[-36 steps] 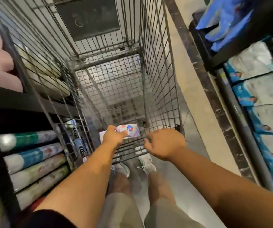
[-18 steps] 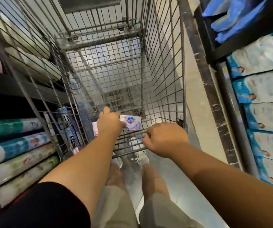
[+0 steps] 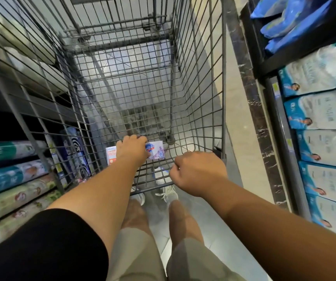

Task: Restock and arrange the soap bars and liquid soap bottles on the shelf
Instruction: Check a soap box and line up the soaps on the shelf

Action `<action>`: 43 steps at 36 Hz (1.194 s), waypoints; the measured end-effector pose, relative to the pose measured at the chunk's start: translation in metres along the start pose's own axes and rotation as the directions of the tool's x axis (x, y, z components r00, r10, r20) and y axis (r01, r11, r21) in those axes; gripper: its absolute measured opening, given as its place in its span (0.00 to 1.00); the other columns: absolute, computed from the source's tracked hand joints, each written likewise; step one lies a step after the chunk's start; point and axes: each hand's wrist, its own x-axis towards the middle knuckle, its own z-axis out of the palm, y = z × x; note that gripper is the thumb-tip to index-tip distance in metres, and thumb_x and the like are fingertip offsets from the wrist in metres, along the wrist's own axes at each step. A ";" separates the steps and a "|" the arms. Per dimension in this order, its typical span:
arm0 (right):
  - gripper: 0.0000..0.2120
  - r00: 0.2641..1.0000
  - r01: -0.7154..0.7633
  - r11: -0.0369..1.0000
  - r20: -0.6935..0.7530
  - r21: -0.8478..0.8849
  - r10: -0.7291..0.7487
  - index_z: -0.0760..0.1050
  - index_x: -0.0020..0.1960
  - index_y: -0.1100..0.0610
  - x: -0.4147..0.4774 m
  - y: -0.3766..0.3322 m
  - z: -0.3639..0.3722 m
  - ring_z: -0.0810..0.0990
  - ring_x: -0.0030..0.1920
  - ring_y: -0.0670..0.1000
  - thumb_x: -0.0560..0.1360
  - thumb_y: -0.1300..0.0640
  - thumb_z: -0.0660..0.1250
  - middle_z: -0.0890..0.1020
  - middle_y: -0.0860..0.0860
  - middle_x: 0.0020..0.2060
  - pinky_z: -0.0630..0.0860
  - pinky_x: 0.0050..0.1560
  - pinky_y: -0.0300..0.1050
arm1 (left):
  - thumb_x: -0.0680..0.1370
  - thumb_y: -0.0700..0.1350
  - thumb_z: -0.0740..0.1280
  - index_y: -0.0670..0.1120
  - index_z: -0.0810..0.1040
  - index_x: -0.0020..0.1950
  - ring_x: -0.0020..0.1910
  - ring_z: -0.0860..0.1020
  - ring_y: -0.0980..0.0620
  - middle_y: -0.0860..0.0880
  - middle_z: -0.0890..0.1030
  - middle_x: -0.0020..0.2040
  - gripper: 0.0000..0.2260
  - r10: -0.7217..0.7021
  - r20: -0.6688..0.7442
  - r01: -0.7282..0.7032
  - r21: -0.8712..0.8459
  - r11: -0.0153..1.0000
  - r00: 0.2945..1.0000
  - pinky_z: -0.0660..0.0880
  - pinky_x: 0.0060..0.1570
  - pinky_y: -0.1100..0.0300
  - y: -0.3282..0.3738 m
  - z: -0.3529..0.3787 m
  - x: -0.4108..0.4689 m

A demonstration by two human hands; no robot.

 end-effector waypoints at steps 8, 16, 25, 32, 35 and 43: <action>0.16 0.998 -0.022 1.000 0.051 -0.011 0.023 0.71 0.40 0.52 -0.001 0.003 -0.002 0.74 0.36 0.53 0.78 0.44 0.51 0.75 0.49 0.35 0.68 0.33 0.44 | 0.81 0.54 0.63 0.56 0.59 0.79 0.78 0.56 0.42 0.48 0.60 0.79 0.27 0.018 0.167 -0.040 0.125 0.991 0.986 0.58 0.71 0.39 -0.009 -0.014 -0.028; 0.18 0.992 -0.074 0.997 0.105 0.027 0.071 0.71 0.36 0.52 0.003 -0.003 -0.013 0.77 0.38 0.56 0.75 0.44 0.49 0.76 0.49 0.34 0.73 0.37 0.45 | 0.83 0.51 0.58 0.46 0.79 0.59 0.50 0.75 0.46 0.44 0.81 0.56 0.13 -0.004 0.080 0.028 -0.294 0.956 0.997 0.71 0.48 0.55 -0.027 -0.038 -0.124; 0.17 0.969 -0.013 0.998 0.246 -0.063 0.028 0.75 0.44 0.53 0.005 -0.019 -0.041 0.79 0.46 0.57 0.79 0.49 0.50 0.80 0.55 0.46 0.75 0.45 0.48 | 0.80 0.52 0.64 0.52 0.65 0.76 0.76 0.62 0.48 0.52 0.66 0.77 0.24 -0.011 -0.185 -0.023 -0.178 0.984 0.983 0.64 0.71 0.50 -0.027 -0.021 -0.230; 0.13 0.973 0.220 0.948 0.125 -0.230 -0.195 0.76 0.58 0.53 -0.022 -0.082 -0.069 0.81 0.54 0.59 0.77 0.50 0.61 0.81 0.54 0.55 0.78 0.49 0.49 | 0.79 0.48 0.63 0.49 0.78 0.61 0.59 0.78 0.43 0.45 0.81 0.59 0.12 -0.337 -0.205 0.166 -0.576 0.801 0.919 0.74 0.53 0.54 -0.047 -0.011 -0.307; 0.12 0.927 0.373 0.910 0.116 -0.181 -0.357 0.75 0.57 0.53 -0.047 -0.126 -0.081 0.78 0.56 0.58 0.77 0.50 0.61 0.80 0.54 0.55 0.75 0.50 0.48 | 0.78 0.51 0.61 0.51 0.77 0.52 0.54 0.79 0.42 0.46 0.81 0.52 0.08 -0.463 -0.198 0.248 -0.633 0.734 0.864 0.73 0.44 0.54 -0.067 -0.001 -0.354; 0.16 0.648 0.761 0.637 0.106 -0.121 -0.754 0.77 0.62 0.51 -0.126 -0.249 -0.119 0.77 0.61 0.55 0.75 0.52 0.67 0.80 0.52 0.60 0.70 0.60 0.44 | 0.76 0.61 0.55 0.54 0.77 0.59 0.57 0.78 0.49 0.52 0.80 0.56 0.19 -0.731 -0.274 0.297 -0.782 0.547 0.625 0.75 0.53 0.55 -0.088 0.033 -0.513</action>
